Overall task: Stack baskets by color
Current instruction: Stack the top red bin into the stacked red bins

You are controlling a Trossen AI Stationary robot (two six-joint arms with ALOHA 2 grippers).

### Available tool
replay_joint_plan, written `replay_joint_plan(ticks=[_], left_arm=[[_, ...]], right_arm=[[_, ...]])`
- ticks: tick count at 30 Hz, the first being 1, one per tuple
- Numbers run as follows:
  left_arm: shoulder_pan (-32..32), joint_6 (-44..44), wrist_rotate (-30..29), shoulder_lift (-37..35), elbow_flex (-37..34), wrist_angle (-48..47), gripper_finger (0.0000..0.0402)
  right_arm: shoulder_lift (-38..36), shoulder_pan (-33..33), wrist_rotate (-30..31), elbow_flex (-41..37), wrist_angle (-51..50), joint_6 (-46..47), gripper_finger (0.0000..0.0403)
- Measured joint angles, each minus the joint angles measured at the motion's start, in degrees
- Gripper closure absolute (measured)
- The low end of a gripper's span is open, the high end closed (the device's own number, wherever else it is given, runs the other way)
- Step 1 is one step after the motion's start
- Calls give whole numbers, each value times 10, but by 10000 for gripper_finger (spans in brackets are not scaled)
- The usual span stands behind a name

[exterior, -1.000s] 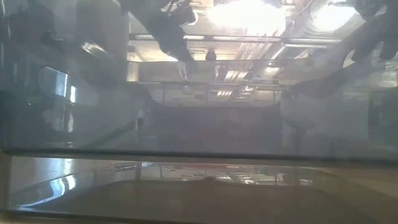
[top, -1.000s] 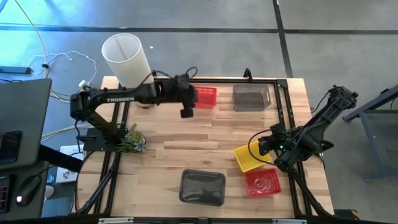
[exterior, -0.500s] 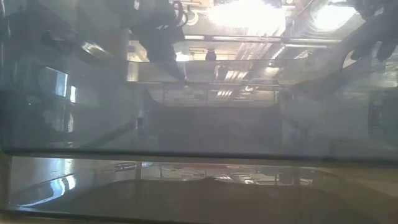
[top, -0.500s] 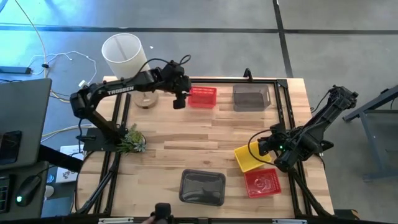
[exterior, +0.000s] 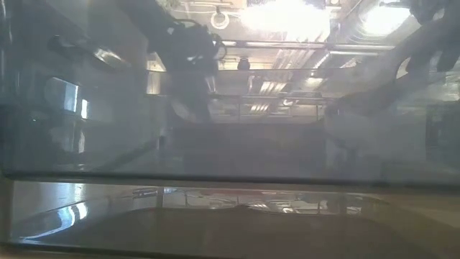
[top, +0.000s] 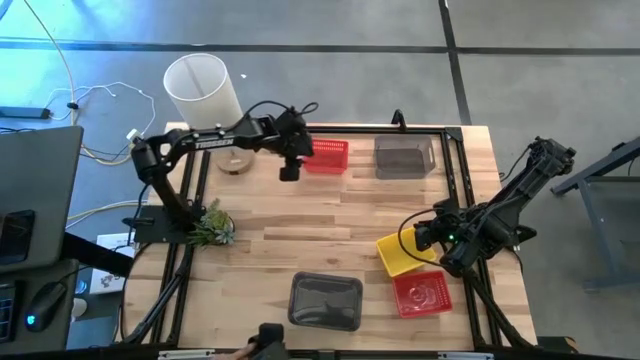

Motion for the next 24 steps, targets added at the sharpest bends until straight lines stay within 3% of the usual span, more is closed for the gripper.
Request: replay_joint_plan(ticks=[18, 24], left_arm=[[-6, 0, -9, 82, 0, 11, 245], [-10, 0, -42, 100, 0, 27, 245]], right_arm=[[0, 0, 0, -1, 0, 0, 320], [0, 0, -1, -1, 0, 0, 320]])
